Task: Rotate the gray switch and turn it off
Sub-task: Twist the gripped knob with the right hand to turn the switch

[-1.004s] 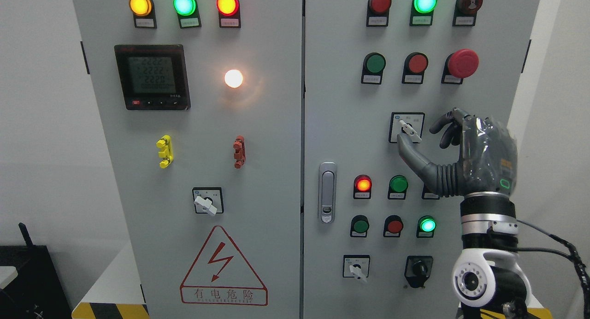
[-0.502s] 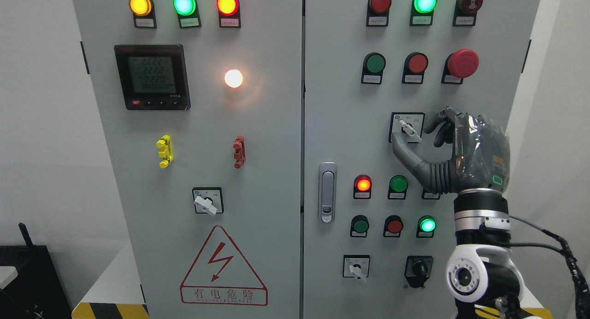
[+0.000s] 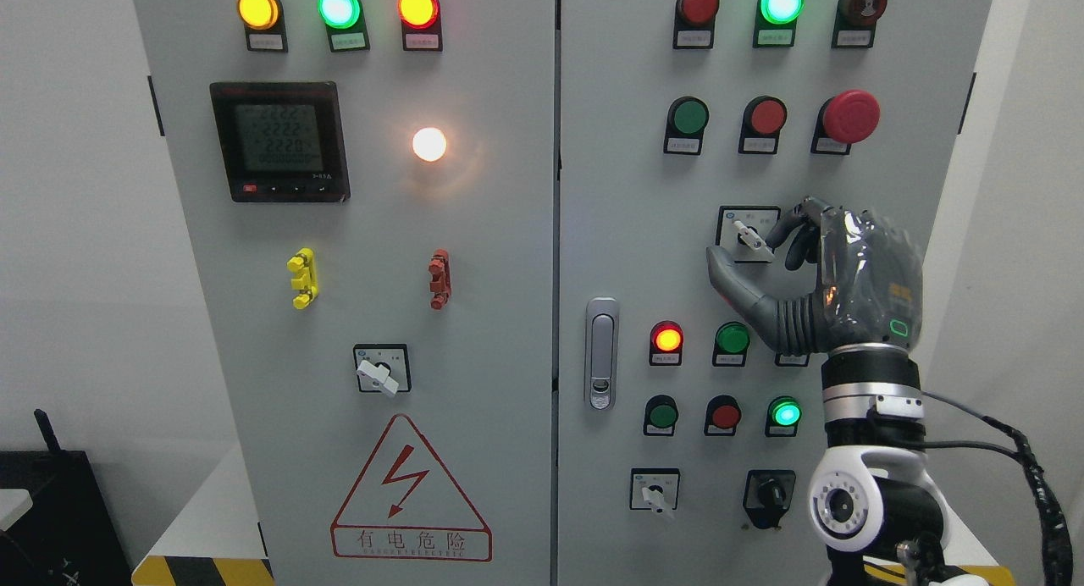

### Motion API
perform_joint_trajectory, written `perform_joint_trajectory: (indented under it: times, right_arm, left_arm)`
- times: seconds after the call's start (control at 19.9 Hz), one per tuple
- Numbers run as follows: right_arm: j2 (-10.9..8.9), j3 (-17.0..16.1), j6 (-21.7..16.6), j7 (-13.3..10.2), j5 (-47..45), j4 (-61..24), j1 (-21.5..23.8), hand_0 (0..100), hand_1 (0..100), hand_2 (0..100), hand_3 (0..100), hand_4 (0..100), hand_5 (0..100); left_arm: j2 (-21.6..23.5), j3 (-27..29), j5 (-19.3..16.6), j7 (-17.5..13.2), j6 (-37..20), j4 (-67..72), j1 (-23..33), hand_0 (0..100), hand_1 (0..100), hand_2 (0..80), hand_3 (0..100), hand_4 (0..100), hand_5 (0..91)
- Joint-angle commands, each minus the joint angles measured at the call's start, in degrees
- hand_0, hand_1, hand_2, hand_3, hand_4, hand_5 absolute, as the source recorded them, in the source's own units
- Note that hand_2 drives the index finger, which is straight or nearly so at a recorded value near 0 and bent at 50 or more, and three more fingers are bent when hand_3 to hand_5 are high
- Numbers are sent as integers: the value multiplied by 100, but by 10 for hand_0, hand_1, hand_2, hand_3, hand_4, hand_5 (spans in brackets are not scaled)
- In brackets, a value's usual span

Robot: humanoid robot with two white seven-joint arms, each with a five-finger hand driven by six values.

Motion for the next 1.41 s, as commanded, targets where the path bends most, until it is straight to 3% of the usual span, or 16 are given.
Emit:
perform_joint_trajectory:
  times: [0.0, 0.25, 0.75, 0.95, 1.35]
  right_arm:
    - [0, 44, 9, -9, 13, 63, -28, 74, 398, 624, 844, 802, 987]
    - [0, 35, 9, -9, 13, 72, -37, 158, 399, 639, 855, 810, 989]
    - [0, 53, 9, -9, 22, 99, -54, 169, 404, 646, 860, 817, 991]
    - [0, 53, 44, -9, 22, 116, -63, 157, 454, 648, 861, 815, 991]
    - [0, 53, 123, -9, 13, 143, -90, 219, 470, 652, 862, 814, 991]
  left_arm:
    - [0, -9, 0, 6, -4, 79, 0, 120, 389, 0, 0, 0, 0]
    - [0, -9, 0, 6, -4, 79, 0, 120, 389, 0, 0, 0, 0]
    - [0, -9, 0, 6, -4, 79, 0, 120, 389, 0, 0, 0, 0]
    - [0, -9, 0, -2, -4, 79, 0, 120, 389, 0, 0, 0, 0]
    - [0, -9, 0, 6, -4, 79, 0, 120, 389, 0, 0, 0, 0]
